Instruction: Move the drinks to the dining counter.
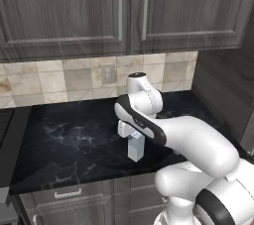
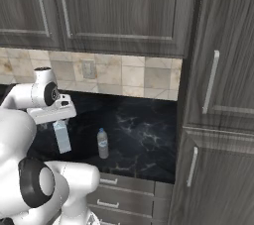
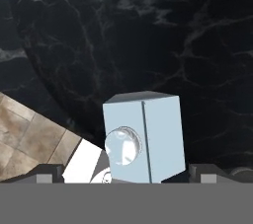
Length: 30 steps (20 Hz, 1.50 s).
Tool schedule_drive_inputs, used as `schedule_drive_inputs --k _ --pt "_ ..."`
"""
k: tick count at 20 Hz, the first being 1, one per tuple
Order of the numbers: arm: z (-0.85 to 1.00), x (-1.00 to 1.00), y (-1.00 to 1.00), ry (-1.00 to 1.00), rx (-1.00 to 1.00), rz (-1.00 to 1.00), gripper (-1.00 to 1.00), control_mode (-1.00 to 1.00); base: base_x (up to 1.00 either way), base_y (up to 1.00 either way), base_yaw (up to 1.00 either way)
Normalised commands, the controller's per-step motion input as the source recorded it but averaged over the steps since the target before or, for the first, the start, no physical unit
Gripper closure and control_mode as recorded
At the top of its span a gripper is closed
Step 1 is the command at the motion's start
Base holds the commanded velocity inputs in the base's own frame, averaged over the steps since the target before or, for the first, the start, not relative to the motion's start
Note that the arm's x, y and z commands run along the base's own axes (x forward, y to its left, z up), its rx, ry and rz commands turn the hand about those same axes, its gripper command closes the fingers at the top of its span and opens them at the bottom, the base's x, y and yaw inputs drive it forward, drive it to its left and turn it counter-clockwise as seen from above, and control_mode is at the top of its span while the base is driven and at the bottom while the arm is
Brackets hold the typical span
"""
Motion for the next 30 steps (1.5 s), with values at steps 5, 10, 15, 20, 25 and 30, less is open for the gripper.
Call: schedule_drive_inputs --k 5,10,15,20,25,30 --pt "-0.02 0.0 0.0 0.0 0.0 0.0 -1.0 -1.0 0.0 0.0 0.0" --pt "-0.06 0.0 0.0 0.0 0.0 0.0 -1.0 -1.0 0.0 0.0 0.0" --pt "-0.2 0.04 0.0 0.0 0.0 0.0 -1.0 -1.0 0.0 0.0 0.0" --pt "-0.21 0.06 -0.02 0.0 -0.01 0.0 -1.0 -1.0 0.0 0.0 0.0" --pt "-0.13 0.16 -0.05 0.0 -0.01 0.0 -1.0 -1.0 0.0 0.0 0.0" --pt "-0.08 0.06 -0.01 0.0 -0.01 0.0 -1.0 -1.0 0.0 0.0 0.0"
